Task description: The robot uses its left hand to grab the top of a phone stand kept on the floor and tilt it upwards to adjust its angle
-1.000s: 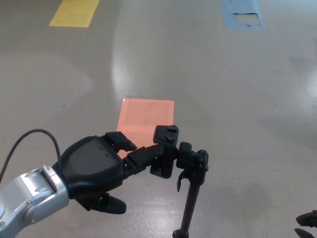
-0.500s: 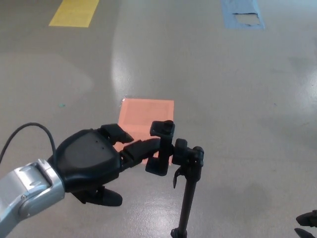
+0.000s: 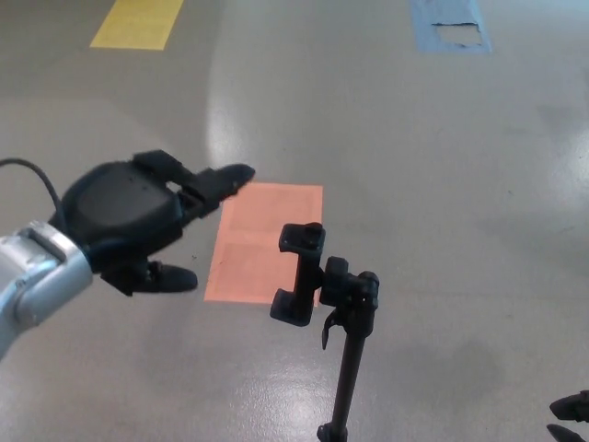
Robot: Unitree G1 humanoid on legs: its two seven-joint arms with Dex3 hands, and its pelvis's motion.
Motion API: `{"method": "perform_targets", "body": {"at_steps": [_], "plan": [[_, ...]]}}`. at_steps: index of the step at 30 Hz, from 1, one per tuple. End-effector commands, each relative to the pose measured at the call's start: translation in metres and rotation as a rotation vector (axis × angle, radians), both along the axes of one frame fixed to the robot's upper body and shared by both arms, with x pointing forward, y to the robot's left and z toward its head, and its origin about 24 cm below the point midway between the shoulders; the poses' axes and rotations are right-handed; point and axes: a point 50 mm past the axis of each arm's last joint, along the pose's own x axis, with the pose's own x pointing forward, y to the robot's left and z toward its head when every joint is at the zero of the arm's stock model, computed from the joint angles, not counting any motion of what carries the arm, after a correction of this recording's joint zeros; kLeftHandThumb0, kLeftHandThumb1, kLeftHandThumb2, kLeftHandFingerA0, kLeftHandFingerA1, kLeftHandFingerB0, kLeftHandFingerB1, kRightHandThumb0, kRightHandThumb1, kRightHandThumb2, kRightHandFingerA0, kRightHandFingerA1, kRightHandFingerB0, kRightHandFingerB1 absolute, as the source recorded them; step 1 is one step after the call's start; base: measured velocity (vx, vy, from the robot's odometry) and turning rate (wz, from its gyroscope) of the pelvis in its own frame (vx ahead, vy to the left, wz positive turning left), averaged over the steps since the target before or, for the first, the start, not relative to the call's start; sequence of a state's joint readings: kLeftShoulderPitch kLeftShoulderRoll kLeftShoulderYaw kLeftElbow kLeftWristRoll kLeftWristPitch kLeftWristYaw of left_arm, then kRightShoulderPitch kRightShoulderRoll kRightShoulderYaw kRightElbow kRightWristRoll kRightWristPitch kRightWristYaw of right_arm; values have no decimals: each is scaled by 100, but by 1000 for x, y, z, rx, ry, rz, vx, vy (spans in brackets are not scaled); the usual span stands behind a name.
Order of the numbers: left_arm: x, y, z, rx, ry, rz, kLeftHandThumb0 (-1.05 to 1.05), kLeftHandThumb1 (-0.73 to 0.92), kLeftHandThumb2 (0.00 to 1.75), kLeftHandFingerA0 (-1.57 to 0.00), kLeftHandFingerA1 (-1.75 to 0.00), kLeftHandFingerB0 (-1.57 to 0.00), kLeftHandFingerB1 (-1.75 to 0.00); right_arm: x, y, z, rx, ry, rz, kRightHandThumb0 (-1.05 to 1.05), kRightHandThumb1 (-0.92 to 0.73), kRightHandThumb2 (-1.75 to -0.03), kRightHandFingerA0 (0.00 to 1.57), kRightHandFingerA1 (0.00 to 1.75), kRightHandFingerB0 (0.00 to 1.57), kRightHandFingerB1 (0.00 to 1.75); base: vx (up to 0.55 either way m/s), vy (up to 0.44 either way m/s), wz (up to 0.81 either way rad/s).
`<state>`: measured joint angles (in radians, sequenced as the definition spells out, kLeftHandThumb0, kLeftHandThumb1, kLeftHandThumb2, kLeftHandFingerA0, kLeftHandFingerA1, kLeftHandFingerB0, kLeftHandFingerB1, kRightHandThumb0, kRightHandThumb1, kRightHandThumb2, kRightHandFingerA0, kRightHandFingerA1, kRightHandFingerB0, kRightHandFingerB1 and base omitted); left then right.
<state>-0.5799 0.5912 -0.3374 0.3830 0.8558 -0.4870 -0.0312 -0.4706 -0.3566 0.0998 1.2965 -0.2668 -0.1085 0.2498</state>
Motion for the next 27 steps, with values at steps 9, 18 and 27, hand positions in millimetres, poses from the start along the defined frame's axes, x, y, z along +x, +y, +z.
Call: {"method": "perform_targets", "body": {"at_steps": [9, 18, 27], "plan": [[13, 47, -22, -5, 85, 223, -76, 76, 63, -35, -34, 0, -19, 2, -4, 3, -13, 9, -5, -57, -76, -61, 37, 44, 27, 34, 0, 0, 0], [-26, 107, -120, -314, 467, 700, -73, 87, 67, -27, -34, -3, -19, -15, -5, -9, -17, 57, 6, -56, -76, -63, 36, 46, 27, 35, 0, 0, 0], [-121, 136, -209, -505, 814, 1133, -72, 92, 72, -25, -34, -6, -21, -55, -9, -34, -4, 148, -22, -57, -75, -62, 36, 45, 27, 34, 0, 0, 0]]}}
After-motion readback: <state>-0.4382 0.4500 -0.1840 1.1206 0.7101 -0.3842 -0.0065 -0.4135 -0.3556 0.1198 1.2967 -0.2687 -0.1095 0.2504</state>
